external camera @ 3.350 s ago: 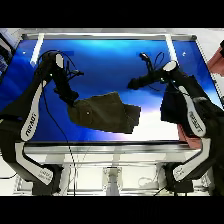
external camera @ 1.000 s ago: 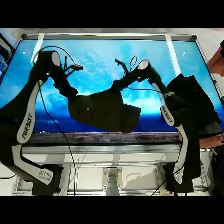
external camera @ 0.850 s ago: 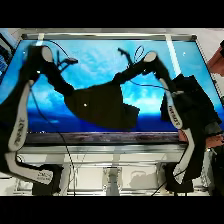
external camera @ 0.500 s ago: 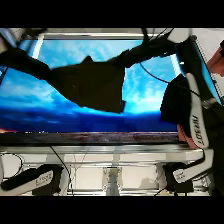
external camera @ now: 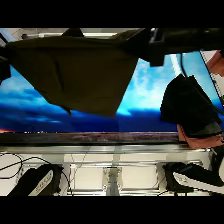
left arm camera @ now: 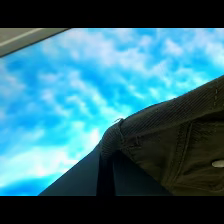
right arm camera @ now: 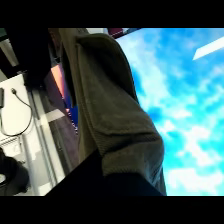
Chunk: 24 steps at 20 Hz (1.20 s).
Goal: Fold the clothes and pants, and hang the long-sleeved shirts on hangers.
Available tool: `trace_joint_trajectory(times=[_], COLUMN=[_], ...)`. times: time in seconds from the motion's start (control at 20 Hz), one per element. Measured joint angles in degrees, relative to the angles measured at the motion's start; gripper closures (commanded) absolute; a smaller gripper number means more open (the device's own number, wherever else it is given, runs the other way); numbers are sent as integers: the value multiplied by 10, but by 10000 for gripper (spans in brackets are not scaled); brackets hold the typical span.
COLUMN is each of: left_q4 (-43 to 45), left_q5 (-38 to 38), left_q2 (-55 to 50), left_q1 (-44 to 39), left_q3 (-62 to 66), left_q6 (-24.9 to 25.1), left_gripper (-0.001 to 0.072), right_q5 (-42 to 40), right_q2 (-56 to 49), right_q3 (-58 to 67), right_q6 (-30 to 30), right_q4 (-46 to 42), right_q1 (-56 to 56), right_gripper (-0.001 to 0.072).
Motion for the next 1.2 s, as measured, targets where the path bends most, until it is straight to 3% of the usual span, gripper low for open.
trace_joint_trajectory(times=[0.4, 0.7, 0.9, 1.2], left_q4=[-50, -63, -63, -63], left_q5=[-164, -202, -153, 32], left_q2=[-7, -107, -200, -311], left_q1=[1, 0, 0, -1], left_q3=[-4, -19, -23, -24], left_q6=[-43, -53, -53, -49], left_gripper=[662, 662, 663, 663], right_q5=[78, 82, 26, -100], right_q2=[39, 21, -20, -119], right_q3=[-29, -93, -108, -113], right_q6=[105, 127, 115, 89], right_q4=[-87, -177, -242, -276], right_q1=[56, 62, 57, 13], right_gripper=[692, 692, 692, 692])
